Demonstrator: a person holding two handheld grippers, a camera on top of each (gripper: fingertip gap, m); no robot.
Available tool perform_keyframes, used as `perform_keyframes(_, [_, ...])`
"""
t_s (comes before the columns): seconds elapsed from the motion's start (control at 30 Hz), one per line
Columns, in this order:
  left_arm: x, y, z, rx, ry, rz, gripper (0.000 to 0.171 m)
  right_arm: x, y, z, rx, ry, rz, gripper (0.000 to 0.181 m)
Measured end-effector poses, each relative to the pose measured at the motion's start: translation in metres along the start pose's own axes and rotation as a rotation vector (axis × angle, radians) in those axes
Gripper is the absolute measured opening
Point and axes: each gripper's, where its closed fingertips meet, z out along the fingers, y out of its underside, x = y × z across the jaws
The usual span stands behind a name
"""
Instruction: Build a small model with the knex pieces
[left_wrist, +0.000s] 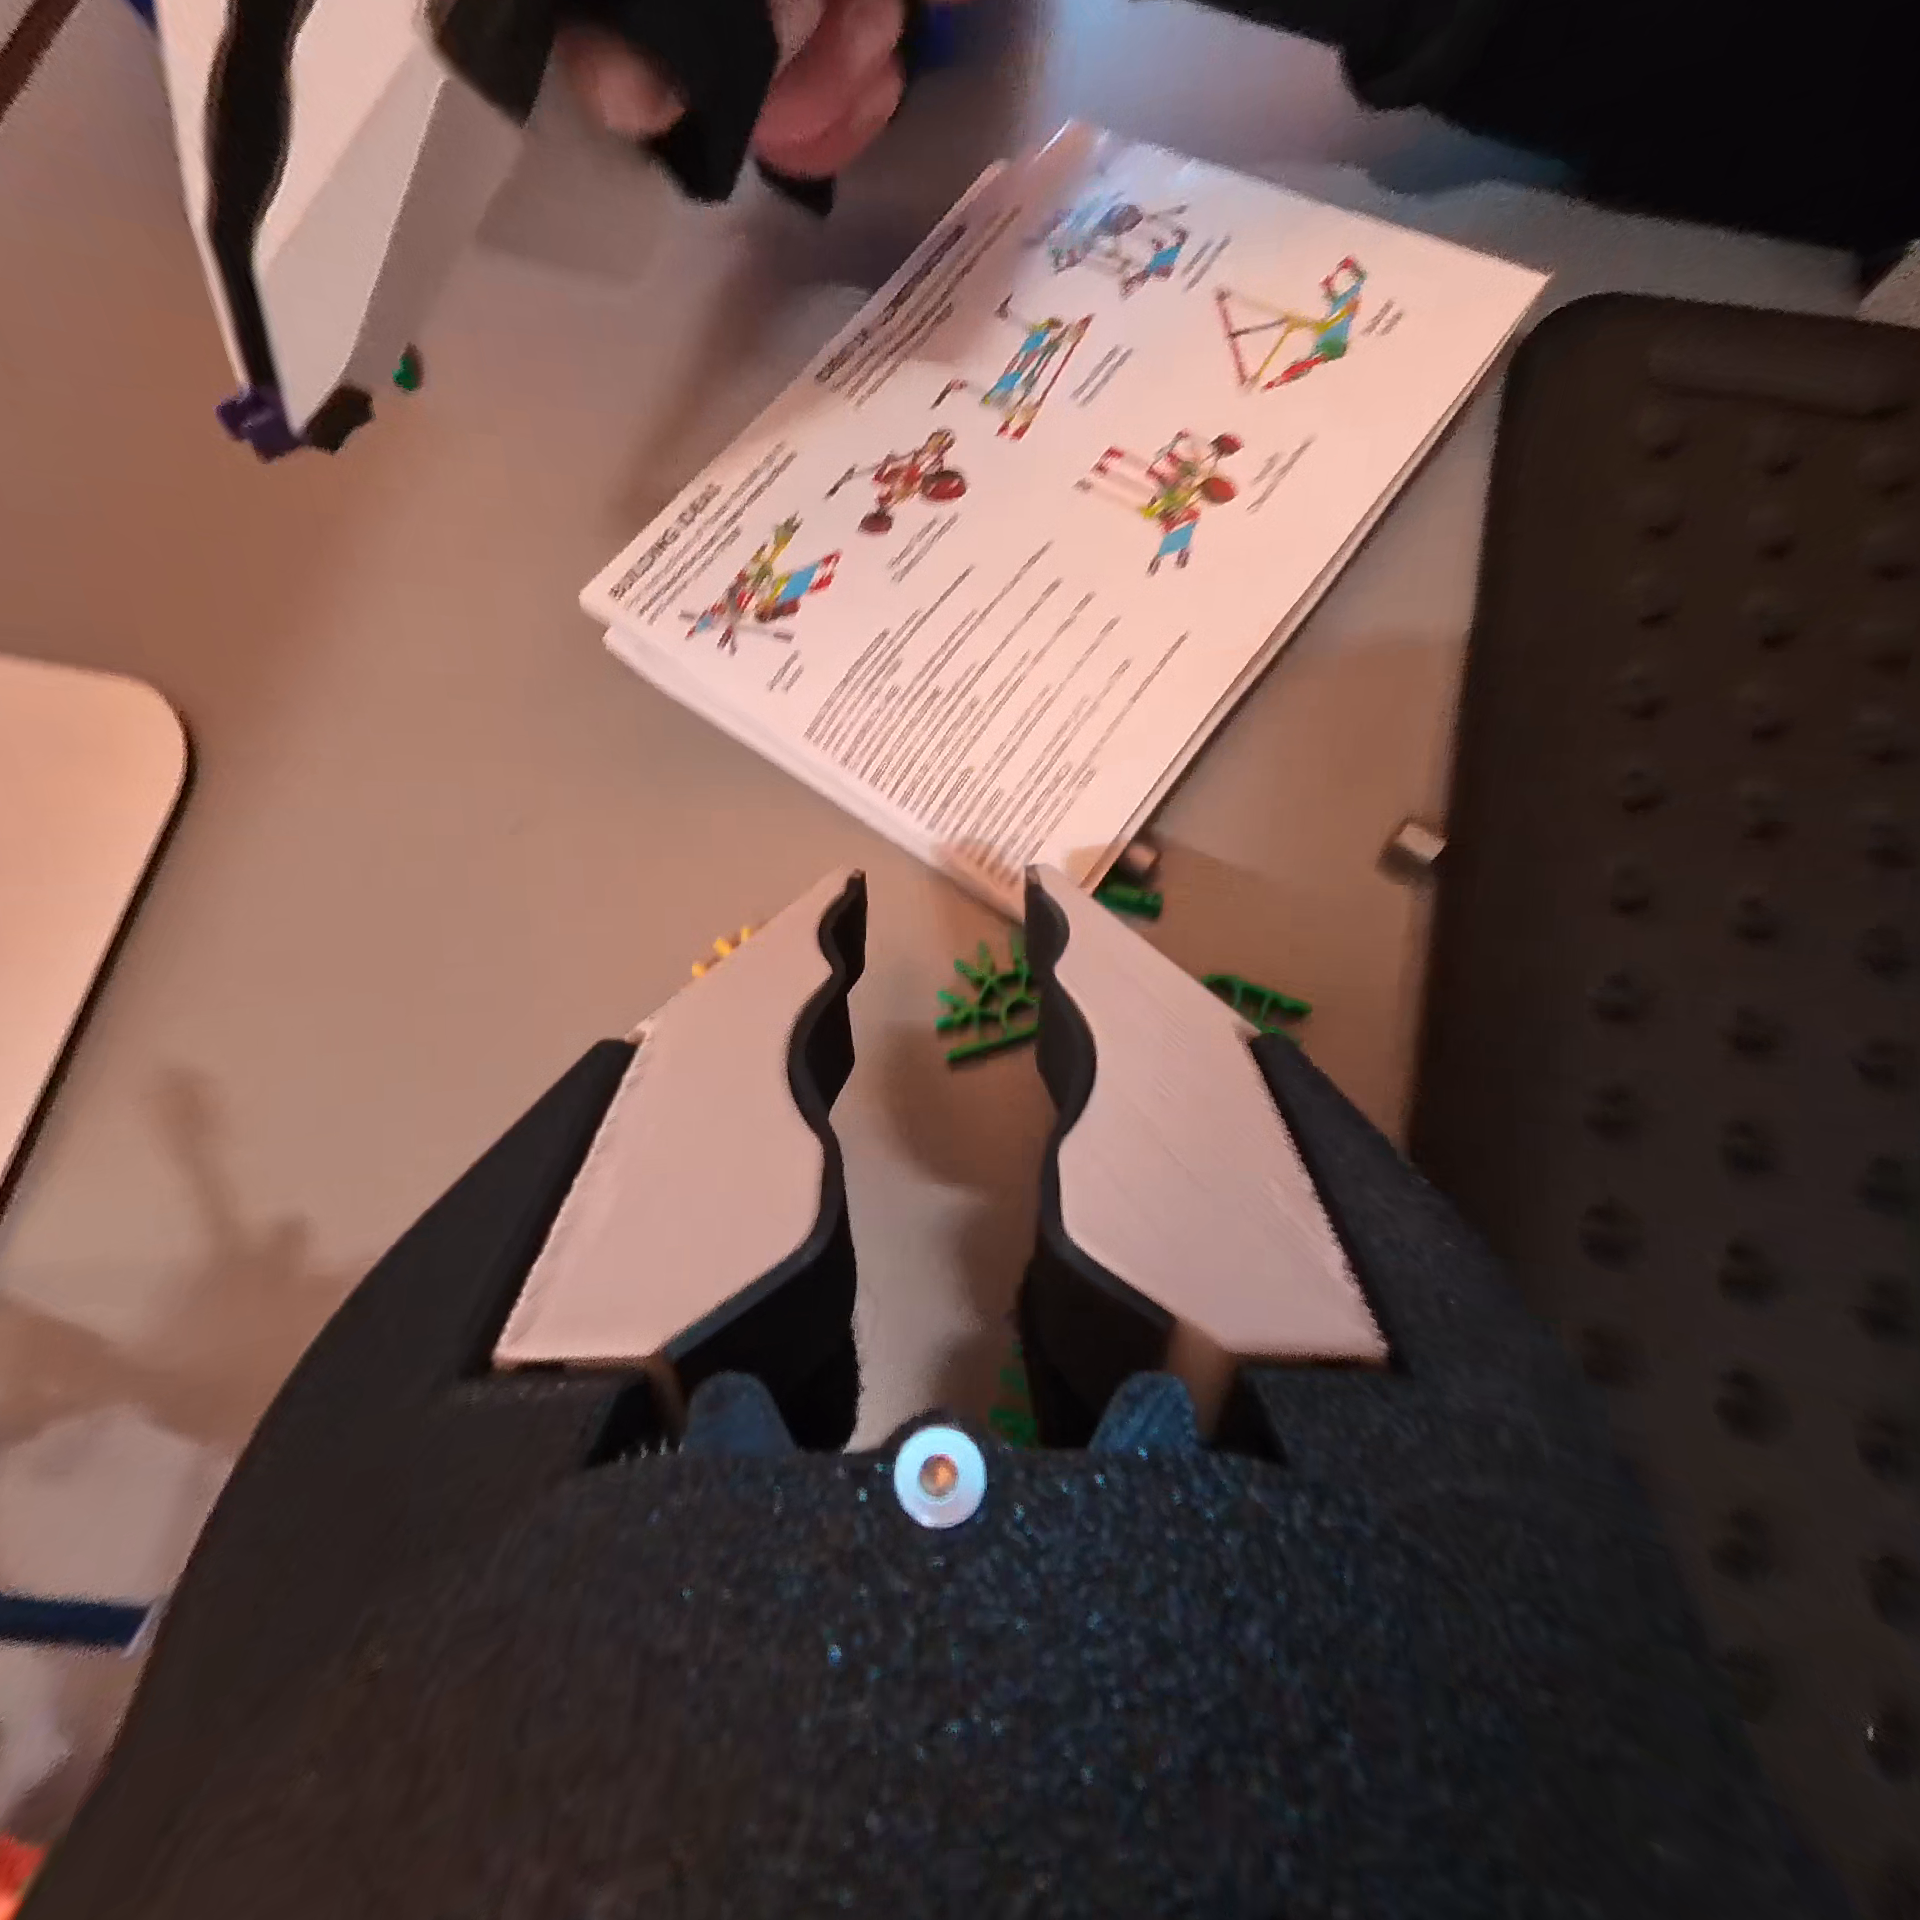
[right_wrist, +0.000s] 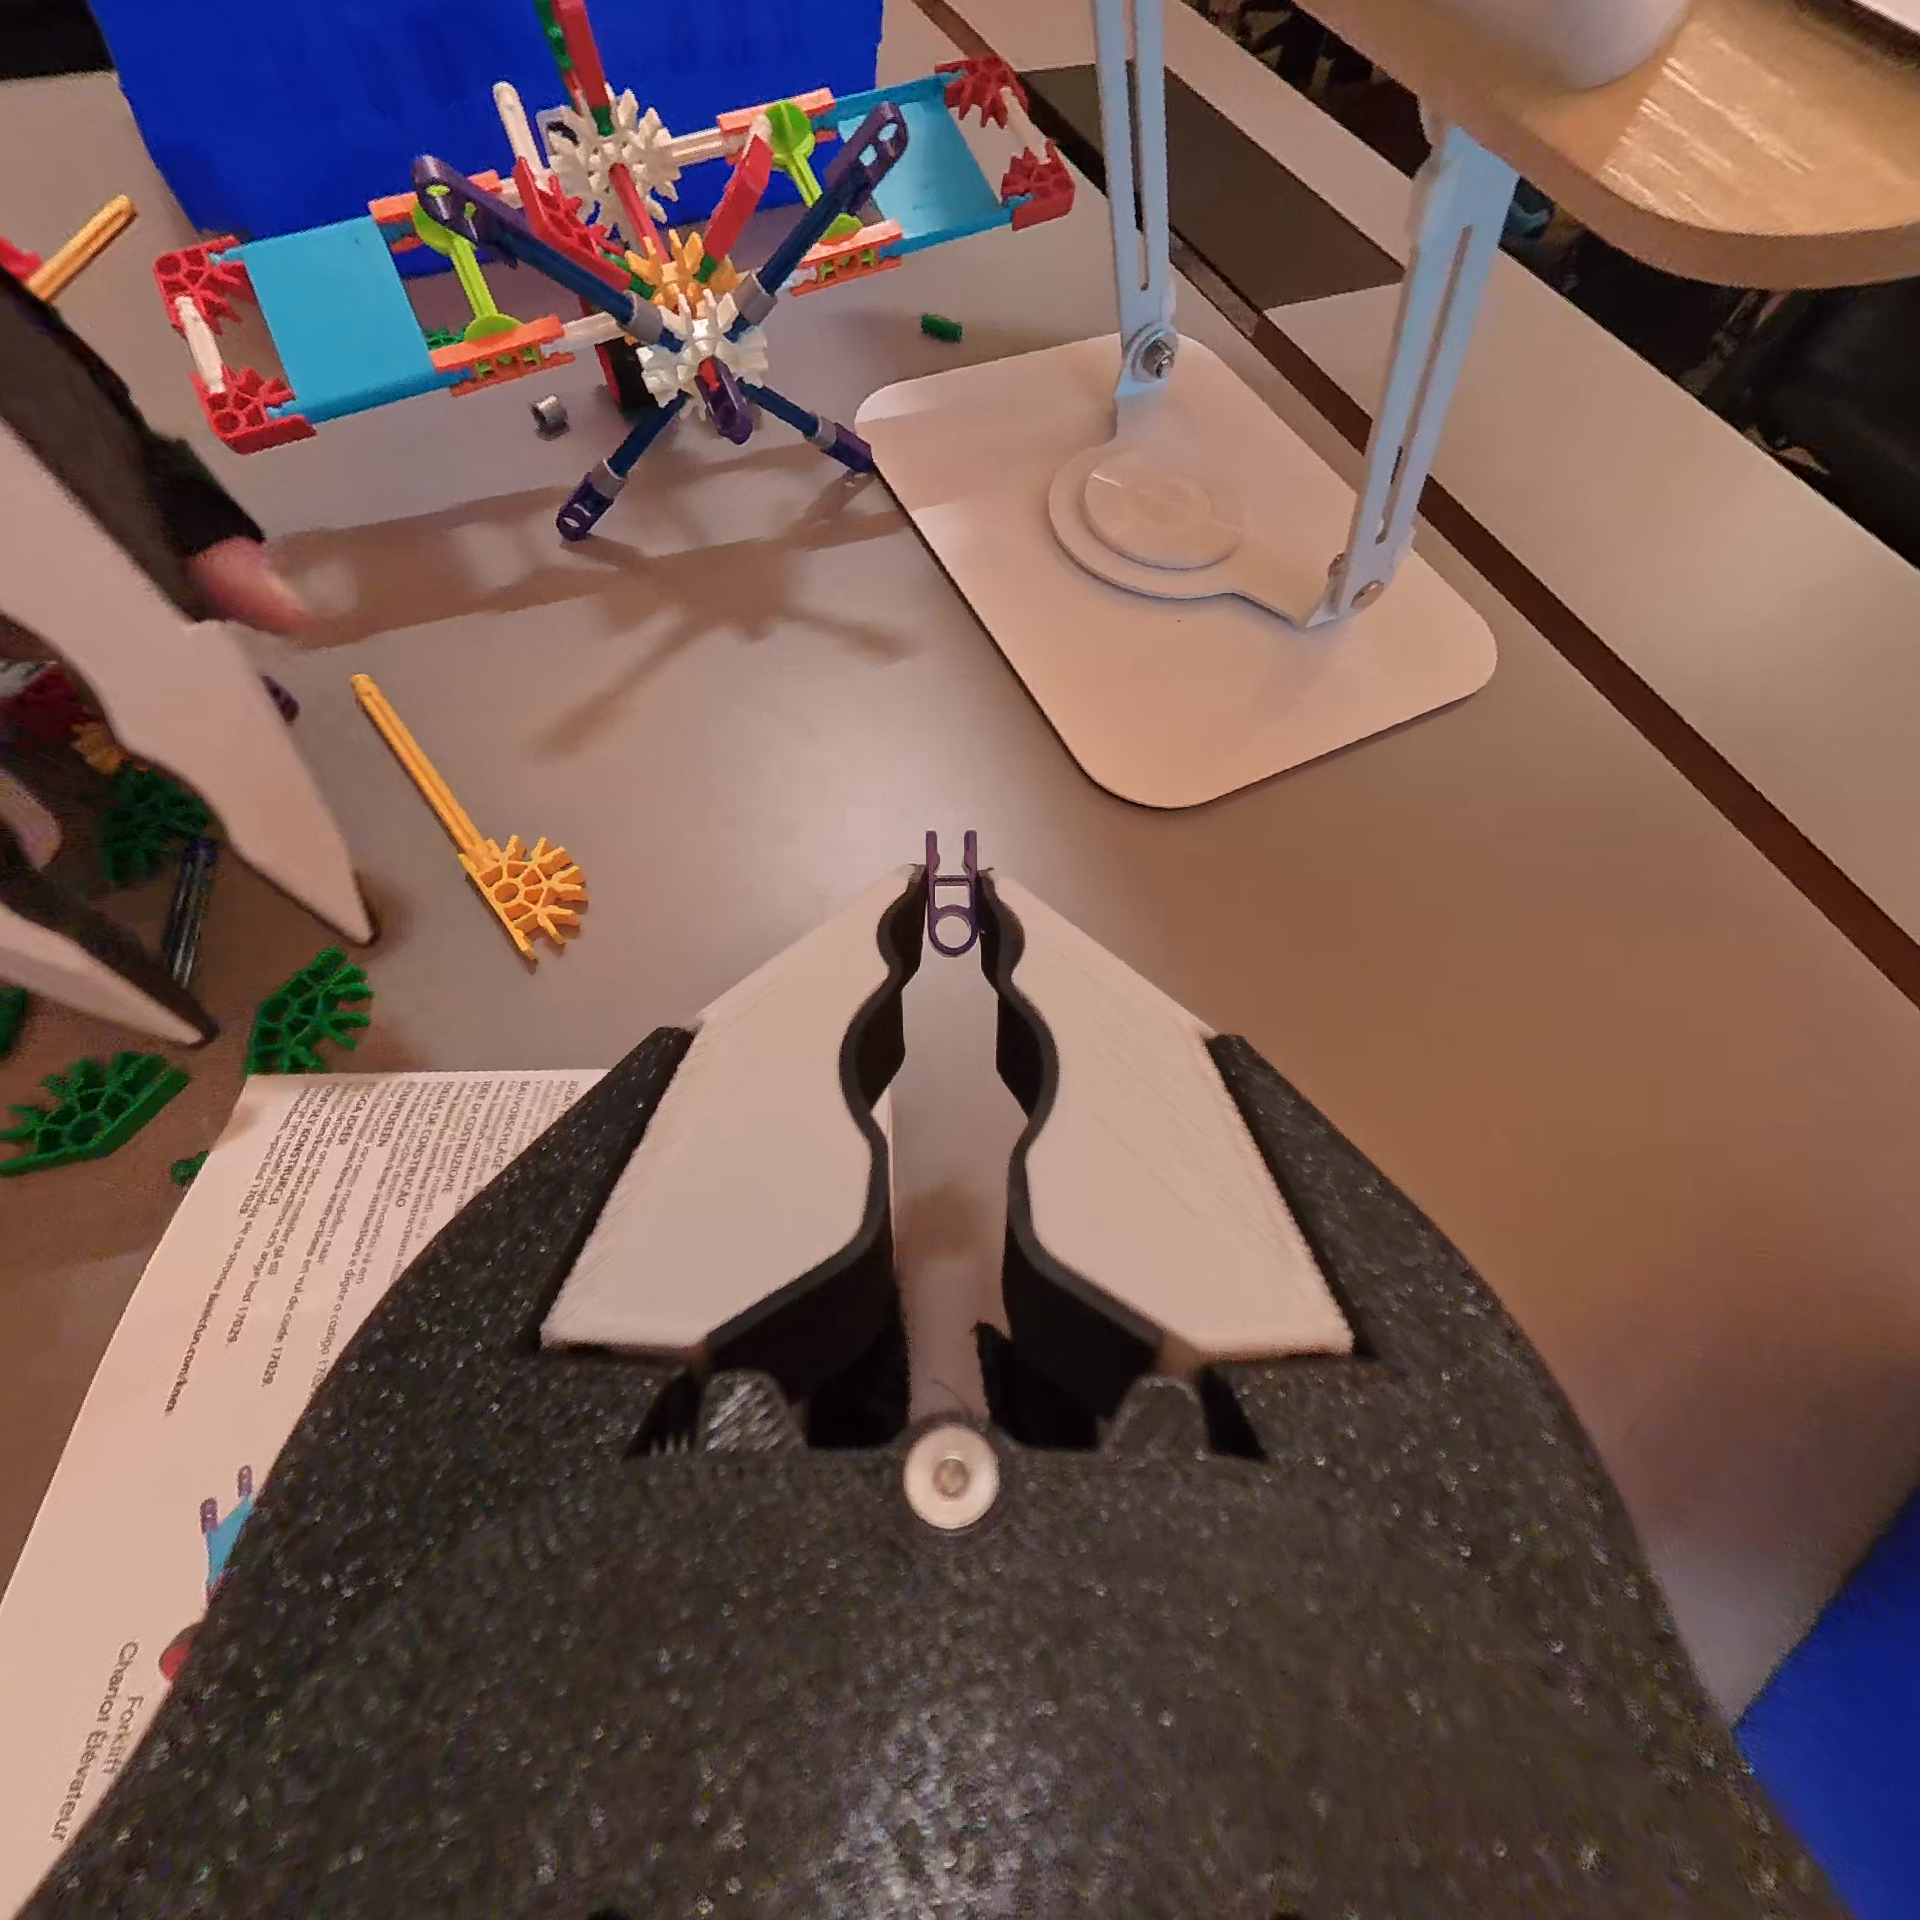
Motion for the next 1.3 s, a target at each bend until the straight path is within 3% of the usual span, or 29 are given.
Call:
perform_keyframes(0.27, [0.029, 0.000, 0.032, -0.062, 0.140, -0.080, 0.032, 0.005, 0.006, 0.000, -0.007, 0.011, 0.020, 0.009])
perform_keyframes(0.57, [0.057, 0.000, 0.031, -0.115, 0.254, -0.088, 0.051, 0.005, 0.014, 0.003, -0.025, -0.001, 0.032, 0.009])
perform_keyframes(1.3, [0.062, 0.000, 0.031, -0.096, 0.269, -0.075, 0.048, 0.004, 0.014, 0.003, -0.030, -0.002, 0.030, 0.009])
